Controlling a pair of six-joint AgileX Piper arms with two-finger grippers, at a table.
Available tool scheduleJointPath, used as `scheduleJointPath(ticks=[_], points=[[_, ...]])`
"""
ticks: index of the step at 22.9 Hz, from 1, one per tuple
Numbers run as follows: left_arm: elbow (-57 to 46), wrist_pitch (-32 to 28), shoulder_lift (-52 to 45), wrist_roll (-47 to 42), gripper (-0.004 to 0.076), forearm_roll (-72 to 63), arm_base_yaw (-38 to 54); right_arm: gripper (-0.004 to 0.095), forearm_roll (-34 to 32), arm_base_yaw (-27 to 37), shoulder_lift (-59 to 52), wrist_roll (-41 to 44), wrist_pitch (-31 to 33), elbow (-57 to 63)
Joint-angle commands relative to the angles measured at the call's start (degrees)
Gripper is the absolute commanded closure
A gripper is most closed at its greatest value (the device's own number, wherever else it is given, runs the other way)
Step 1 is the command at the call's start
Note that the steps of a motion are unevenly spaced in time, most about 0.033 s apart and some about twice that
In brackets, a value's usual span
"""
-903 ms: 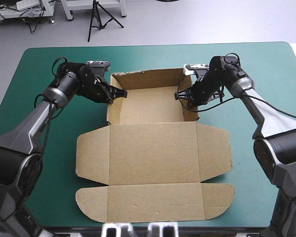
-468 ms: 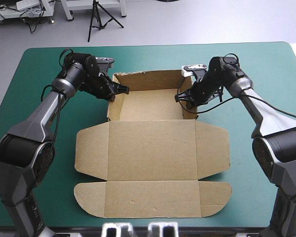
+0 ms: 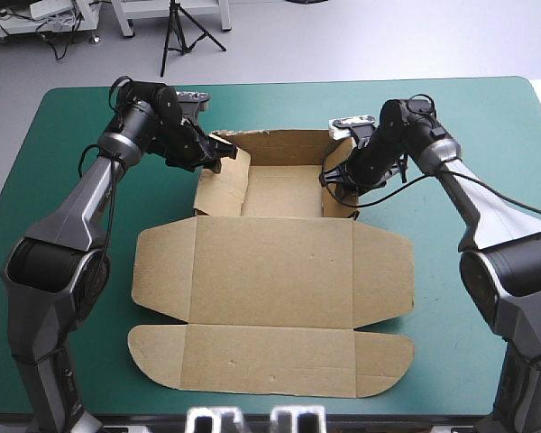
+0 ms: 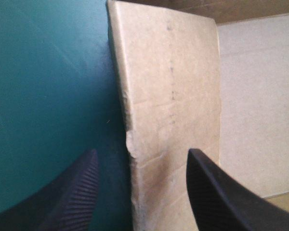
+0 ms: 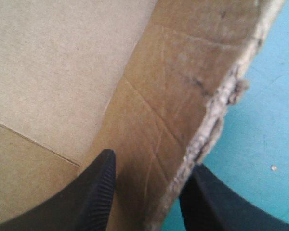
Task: Fold the box
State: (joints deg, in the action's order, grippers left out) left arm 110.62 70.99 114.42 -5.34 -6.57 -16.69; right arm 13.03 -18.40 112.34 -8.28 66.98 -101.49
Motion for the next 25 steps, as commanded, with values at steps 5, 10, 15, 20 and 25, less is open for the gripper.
scheduleJointPath(ticks=[5,10,15,20,25], points=[[1.88,3.38,-10.80,-1.86,0.0299,0.02,0.32,0.0510,-2.65,0.01,-6.07,-0.81,4.97,-11.51],[1.88,3.38,-24.14,-1.17,0.0377,-0.21,0.47,0.0510,-3.55,0.01,-10.70,3.12,4.97,-12.25],[-1.90,3.38,-37.14,4.52,0.0720,-0.21,0.47,0.0511,-6.86,0.01,-13.79,4.80,4.97,-12.25],[-17.68,3.29,-51.93,7.10,0.0732,0.22,0.47,0.0512,-7.36,0.01,-12.28,6.28,4.97,-8.12],[-32.76,2.65,-64.26,7.72,0.0732,0.34,0.47,0.0511,-4.87,0.01,-9.65,6.28,2.37,-3.32]])
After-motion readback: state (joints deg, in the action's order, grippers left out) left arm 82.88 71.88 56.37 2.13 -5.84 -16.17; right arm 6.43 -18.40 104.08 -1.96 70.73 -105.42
